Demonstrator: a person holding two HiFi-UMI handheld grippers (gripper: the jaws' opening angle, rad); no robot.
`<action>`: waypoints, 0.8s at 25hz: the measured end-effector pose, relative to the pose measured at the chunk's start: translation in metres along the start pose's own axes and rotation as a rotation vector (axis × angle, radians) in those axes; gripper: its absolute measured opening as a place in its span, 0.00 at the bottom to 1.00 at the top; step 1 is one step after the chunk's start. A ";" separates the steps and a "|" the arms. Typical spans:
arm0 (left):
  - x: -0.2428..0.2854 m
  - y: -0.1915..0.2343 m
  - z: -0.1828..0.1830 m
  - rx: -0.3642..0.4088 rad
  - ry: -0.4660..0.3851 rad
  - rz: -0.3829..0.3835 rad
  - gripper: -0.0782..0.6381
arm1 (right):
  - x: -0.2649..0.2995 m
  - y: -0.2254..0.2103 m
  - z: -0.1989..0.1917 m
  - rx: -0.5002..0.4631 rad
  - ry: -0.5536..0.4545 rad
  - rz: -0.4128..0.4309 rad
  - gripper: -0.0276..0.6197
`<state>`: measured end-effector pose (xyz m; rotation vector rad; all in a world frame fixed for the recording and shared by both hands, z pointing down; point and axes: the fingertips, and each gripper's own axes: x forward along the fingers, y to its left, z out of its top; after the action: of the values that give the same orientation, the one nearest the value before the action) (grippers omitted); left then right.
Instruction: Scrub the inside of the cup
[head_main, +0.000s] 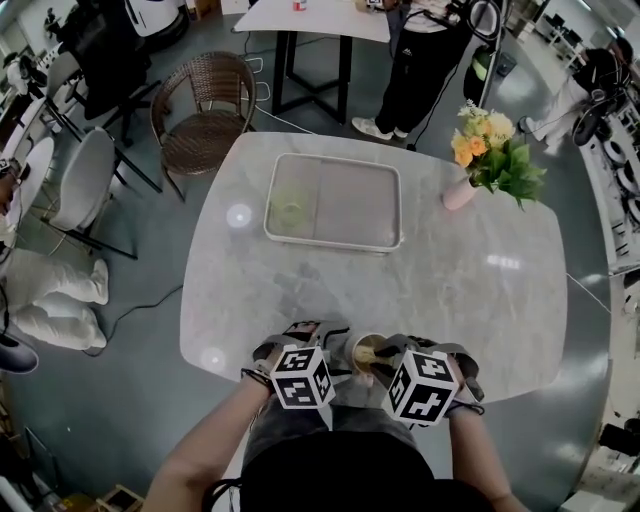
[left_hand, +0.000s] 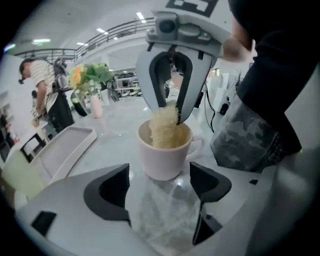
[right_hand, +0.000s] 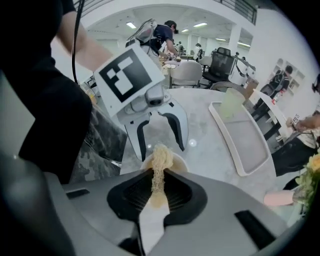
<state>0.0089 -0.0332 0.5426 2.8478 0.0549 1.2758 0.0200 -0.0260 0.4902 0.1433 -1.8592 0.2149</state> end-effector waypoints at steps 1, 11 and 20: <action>0.006 0.000 0.003 0.041 0.004 -0.013 0.63 | -0.002 0.000 0.001 0.029 -0.010 -0.004 0.14; 0.030 -0.003 0.008 0.190 -0.007 0.007 0.63 | 0.000 -0.013 -0.006 0.261 -0.042 -0.084 0.14; 0.028 0.010 0.008 -0.104 -0.047 0.300 0.59 | 0.025 -0.040 -0.013 0.225 0.078 -0.199 0.14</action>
<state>0.0332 -0.0417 0.5582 2.8718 -0.4411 1.2110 0.0331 -0.0616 0.5205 0.4667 -1.7269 0.2868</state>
